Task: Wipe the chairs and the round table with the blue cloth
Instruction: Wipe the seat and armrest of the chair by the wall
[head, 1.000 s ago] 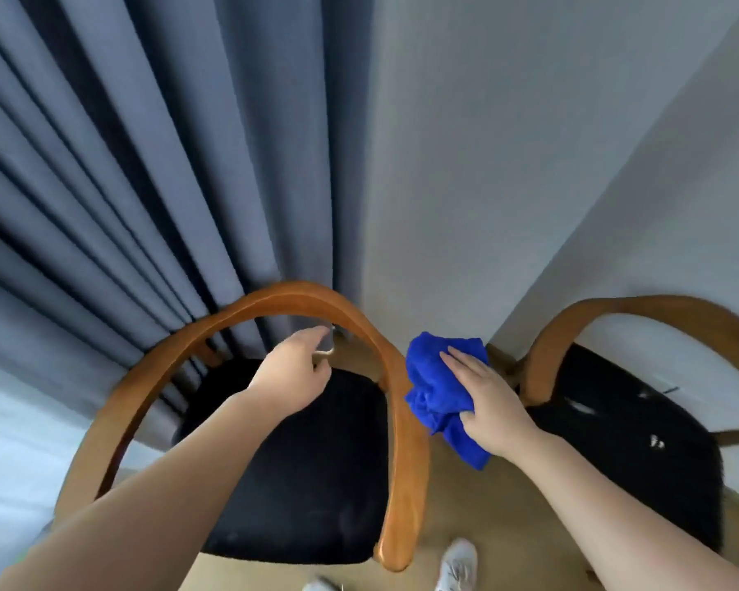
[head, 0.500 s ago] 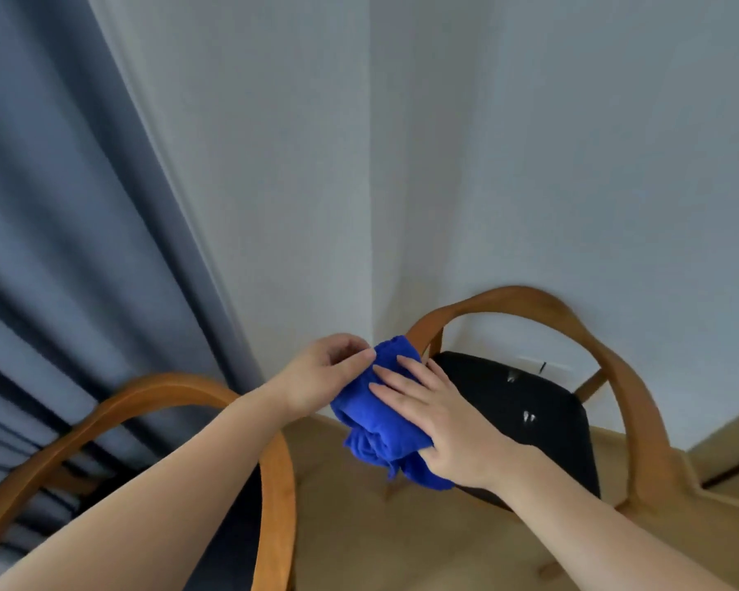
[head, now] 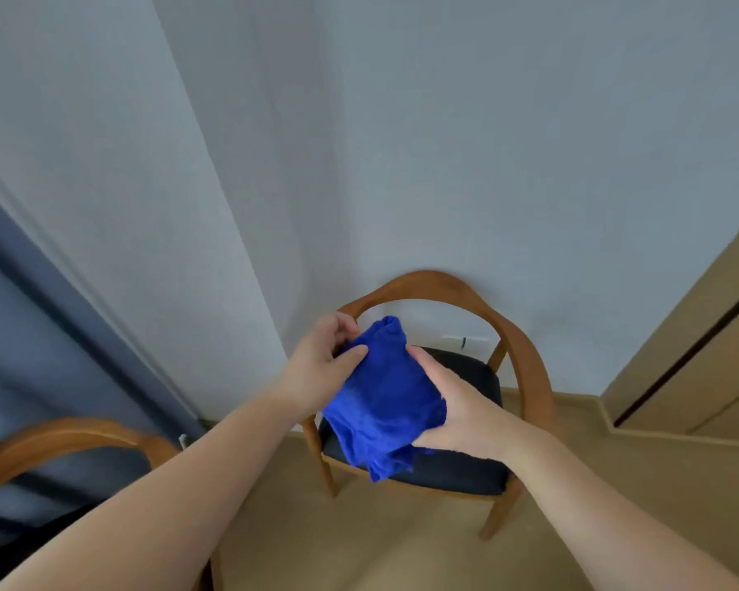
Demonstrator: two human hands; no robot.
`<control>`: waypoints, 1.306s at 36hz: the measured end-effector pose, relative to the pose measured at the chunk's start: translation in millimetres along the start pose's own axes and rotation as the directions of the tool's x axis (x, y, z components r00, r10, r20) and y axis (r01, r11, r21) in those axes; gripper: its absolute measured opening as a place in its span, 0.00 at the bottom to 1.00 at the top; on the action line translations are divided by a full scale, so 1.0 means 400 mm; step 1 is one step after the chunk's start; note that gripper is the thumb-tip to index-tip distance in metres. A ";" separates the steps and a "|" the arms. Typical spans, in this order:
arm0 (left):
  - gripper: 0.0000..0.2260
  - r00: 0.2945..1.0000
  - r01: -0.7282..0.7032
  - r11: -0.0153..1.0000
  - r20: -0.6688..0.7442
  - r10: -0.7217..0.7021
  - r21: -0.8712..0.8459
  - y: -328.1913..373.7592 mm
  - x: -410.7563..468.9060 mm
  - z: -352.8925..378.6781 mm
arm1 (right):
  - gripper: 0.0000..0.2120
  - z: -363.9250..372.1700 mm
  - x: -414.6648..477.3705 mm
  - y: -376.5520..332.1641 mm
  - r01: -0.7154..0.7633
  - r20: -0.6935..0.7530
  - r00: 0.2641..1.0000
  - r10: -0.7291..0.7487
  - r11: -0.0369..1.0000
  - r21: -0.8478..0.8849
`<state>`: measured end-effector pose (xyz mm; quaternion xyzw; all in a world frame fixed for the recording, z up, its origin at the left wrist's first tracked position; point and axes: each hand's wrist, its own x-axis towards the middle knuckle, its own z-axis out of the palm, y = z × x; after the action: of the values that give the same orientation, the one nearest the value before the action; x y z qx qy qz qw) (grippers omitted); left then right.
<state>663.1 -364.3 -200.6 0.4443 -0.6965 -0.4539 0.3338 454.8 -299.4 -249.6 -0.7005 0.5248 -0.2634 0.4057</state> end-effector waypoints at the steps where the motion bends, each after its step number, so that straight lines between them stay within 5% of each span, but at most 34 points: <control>1: 0.06 1.000 -0.008 1.000 0.013 0.008 0.003 -0.002 0.006 0.009 | 0.50 -0.013 -0.007 0.007 -0.034 0.059 0.998 0.030 0.997 0.066; 3: 0.05 0.998 -0.019 1.000 0.063 0.018 0.017 -0.005 0.022 0.021 | 0.51 -0.033 -0.011 0.023 -0.109 0.089 0.992 0.094 0.977 0.183; 7: 0.03 0.978 -0.037 0.999 0.204 0.038 -0.007 -0.027 0.058 0.031 | 0.34 -0.057 0.016 0.064 -0.188 -0.041 0.978 0.207 0.944 0.271; 13: 0.05 0.949 -0.060 0.998 0.309 0.068 -0.033 -0.077 0.119 0.036 | 0.16 -0.065 0.081 0.112 -0.300 -0.006 0.949 0.317 0.904 0.303; 19: 0.08 0.951 -0.075 0.995 0.305 0.051 0.069 -0.174 0.220 0.005 | 0.19 -0.082 0.173 0.151 -0.380 0.067 0.923 0.379 0.868 0.319; 28: 0.10 0.937 0.096 0.966 0.306 -0.169 0.240 -0.360 0.362 -0.016 | 0.10 -0.069 0.327 0.230 -0.396 -0.080 0.917 0.391 0.915 -0.072; 47: 0.12 0.841 0.469 0.700 -0.030 -0.540 0.539 -0.704 0.429 -0.008 | 0.10 -0.019 0.681 0.617 -0.427 0.076 0.885 0.459 0.867 -0.258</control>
<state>689.2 -577.8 -450.6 0.6614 -0.6646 -0.3473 0.0156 404.8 -589.9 -469.5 -0.6201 0.6703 -0.0514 0.4043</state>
